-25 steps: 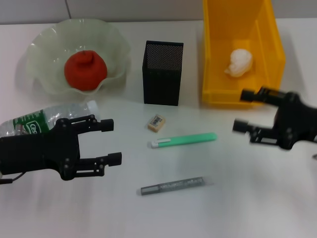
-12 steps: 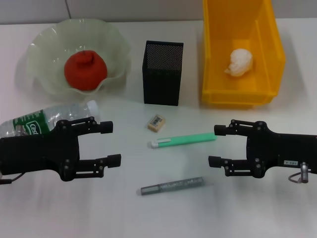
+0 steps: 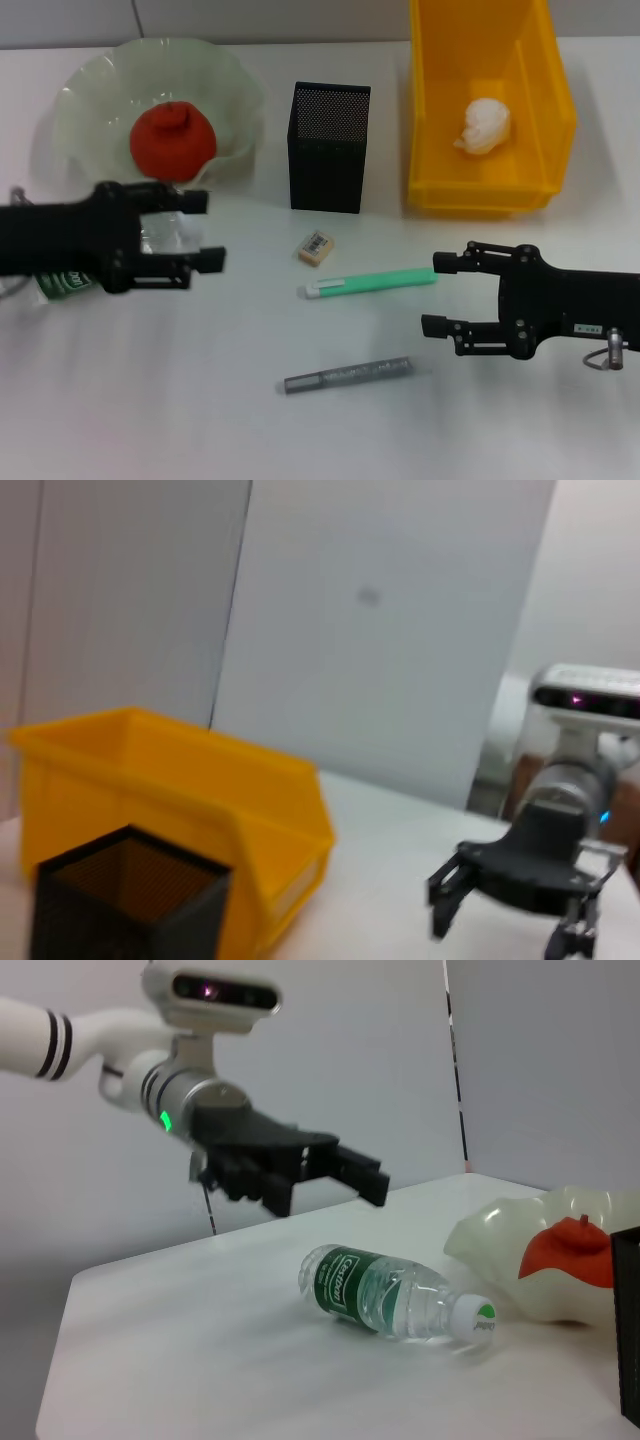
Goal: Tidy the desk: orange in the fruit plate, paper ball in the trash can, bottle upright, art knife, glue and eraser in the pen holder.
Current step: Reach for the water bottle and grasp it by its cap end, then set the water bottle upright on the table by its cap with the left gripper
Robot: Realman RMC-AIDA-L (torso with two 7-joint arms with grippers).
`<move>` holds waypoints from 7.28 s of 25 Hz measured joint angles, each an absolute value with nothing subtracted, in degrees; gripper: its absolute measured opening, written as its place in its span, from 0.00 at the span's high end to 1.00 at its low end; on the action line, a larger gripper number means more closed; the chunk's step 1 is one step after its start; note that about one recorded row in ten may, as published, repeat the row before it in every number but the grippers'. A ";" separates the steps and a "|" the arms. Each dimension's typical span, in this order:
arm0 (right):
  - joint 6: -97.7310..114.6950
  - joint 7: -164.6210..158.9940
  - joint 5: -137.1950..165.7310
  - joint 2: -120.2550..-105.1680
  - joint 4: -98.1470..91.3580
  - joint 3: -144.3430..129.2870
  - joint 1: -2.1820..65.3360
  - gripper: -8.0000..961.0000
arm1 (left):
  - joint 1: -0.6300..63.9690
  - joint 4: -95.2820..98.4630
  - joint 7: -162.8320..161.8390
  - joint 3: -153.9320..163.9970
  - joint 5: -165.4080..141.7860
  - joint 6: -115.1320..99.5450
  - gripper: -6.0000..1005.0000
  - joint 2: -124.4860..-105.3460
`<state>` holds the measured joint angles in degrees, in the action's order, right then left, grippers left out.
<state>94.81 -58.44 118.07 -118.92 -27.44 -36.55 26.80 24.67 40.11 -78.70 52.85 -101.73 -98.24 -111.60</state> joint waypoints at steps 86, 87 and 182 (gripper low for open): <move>95.19 -59.02 118.12 -118.47 -27.86 -35.95 25.75 0.19 | 37.28 55.11 -97.21 63.10 -145.80 -83.80 0.33 -118.57; 95.19 -59.02 118.12 -118.47 -27.86 -35.95 25.75 0.19 | 37.28 55.11 -97.21 63.10 -145.80 -83.80 0.34 -118.57; 95.88 -59.15 117.97 -118.64 -27.71 -36.43 26.49 0.19 | 23.45 58.44 -80.17 29.36 -115.70 -95.46 0.55 -115.58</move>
<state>95.88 -59.15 117.97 -118.64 -27.71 -36.43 26.49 23.45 58.44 -80.17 29.36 -115.70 -95.47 -115.58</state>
